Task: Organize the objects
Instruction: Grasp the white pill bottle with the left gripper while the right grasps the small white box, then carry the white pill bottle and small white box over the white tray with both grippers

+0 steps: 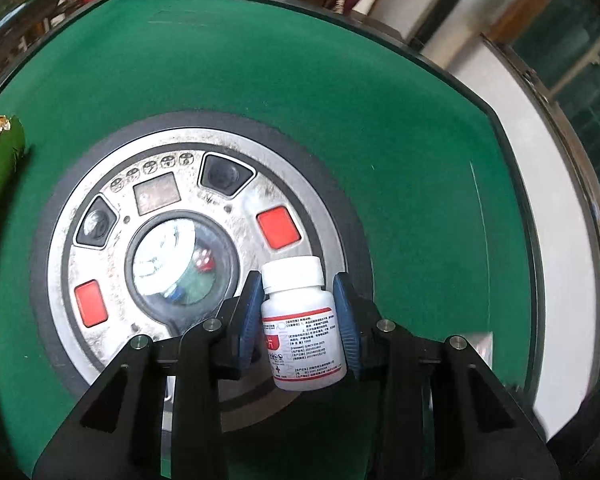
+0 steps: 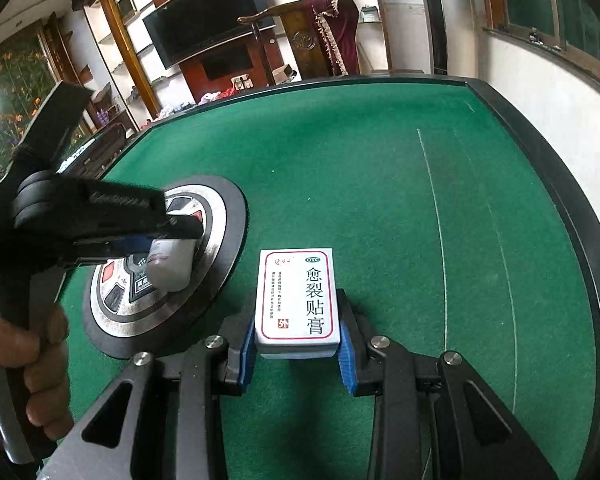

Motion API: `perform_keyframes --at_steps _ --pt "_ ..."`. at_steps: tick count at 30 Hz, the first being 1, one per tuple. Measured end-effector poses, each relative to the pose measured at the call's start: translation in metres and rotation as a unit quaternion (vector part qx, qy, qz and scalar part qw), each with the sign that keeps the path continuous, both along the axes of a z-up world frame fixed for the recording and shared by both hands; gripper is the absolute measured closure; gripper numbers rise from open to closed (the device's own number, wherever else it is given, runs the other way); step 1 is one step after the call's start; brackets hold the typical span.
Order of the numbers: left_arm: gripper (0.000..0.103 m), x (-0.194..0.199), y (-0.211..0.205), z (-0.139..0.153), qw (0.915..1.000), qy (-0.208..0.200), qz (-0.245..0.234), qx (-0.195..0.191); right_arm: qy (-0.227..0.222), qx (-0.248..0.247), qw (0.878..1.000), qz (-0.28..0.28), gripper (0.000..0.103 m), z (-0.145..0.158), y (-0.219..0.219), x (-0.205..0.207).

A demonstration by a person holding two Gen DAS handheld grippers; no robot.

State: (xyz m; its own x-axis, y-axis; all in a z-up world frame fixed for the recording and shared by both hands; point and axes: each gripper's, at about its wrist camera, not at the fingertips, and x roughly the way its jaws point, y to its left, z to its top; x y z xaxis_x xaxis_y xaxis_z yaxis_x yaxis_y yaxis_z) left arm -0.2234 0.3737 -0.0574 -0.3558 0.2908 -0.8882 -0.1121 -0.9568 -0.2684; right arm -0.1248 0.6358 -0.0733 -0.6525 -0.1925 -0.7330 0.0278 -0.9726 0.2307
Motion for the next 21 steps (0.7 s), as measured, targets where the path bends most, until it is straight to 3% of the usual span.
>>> perform_keyframes --at_steps 7,21 --pt "0.068 0.032 -0.020 0.003 0.9985 0.021 -0.050 -0.007 0.011 0.010 1.000 0.013 0.069 0.006 -0.015 0.005" --pt "0.068 0.082 -0.083 0.000 0.9909 0.041 -0.127 0.018 0.022 0.016 0.999 0.037 0.069 0.009 -0.058 0.013"
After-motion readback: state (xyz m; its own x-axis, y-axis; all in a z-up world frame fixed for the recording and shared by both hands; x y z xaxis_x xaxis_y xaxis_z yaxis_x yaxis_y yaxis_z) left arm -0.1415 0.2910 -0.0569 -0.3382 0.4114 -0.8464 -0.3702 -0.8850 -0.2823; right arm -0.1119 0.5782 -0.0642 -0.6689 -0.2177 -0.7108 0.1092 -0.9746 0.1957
